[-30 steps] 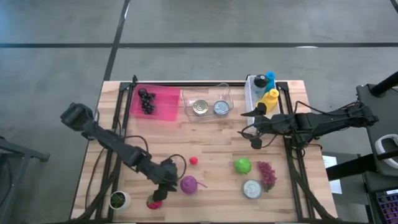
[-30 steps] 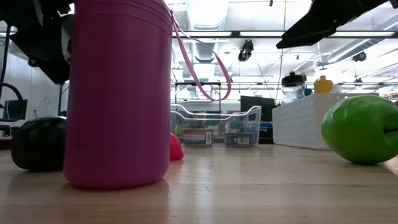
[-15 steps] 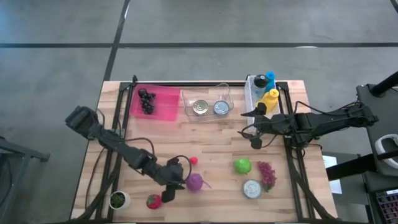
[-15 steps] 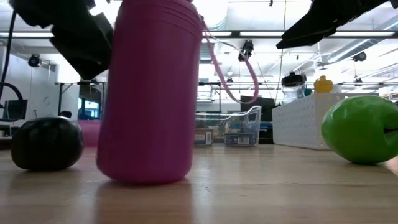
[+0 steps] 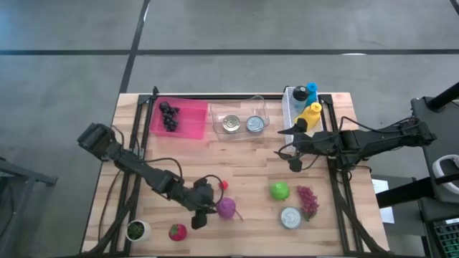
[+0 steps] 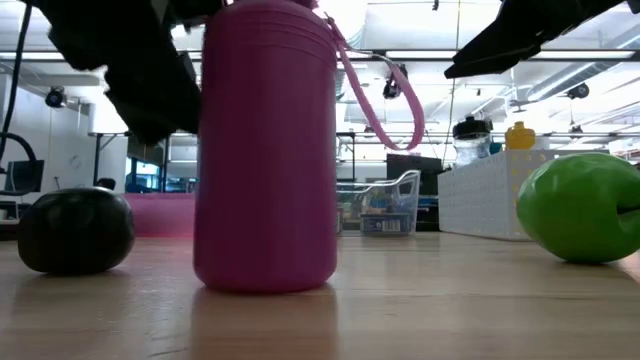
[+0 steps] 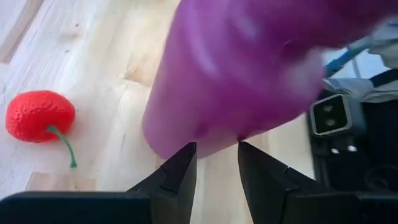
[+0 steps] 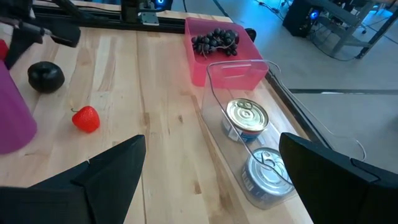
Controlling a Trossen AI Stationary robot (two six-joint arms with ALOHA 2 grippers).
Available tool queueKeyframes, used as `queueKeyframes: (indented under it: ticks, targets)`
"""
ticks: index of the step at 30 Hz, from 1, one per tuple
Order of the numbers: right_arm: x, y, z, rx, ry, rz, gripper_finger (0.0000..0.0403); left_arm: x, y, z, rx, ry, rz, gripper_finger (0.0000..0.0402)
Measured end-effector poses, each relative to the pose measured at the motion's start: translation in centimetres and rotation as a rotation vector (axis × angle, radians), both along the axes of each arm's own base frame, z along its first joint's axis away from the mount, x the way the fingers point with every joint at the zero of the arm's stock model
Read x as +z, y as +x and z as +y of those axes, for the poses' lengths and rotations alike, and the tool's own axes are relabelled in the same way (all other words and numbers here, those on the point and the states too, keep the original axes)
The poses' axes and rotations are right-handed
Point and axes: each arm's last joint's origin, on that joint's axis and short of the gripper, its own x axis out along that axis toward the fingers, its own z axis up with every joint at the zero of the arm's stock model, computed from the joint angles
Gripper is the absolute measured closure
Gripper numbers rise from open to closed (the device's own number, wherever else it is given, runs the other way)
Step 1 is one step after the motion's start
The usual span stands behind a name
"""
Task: Pick & Place Food Item
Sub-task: Put the purple water bottle into the white bin
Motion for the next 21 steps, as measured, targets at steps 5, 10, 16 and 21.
queueKeyframes:
  ticks: [5, 10, 16, 21]
  targets:
    - [0.0, 0.0, 0.0, 0.000, 0.000, -0.001, 0.0037, -1.6, 0.5, -0.2, 0.007, 0.014, 0.037, 0.0279]
    - [0.0, 0.0, 0.0, 0.000, 0.000, -0.001, 0.0037, -2.6, 1.4, -0.3, 0.018, 0.000, 0.009, 0.0279]
    - [0.0, 0.0, 0.0, 0.000, 0.000, -0.001, 0.0037, -2.9, 2.4, 0.0, 0.041, -0.021, -0.050, 0.0279]
    - [0.0, 0.0, 0.0, 0.000, 0.000, -0.001, 0.0037, -3.6, 3.1, 0.9, 0.087, -0.004, -0.052, 0.0279]
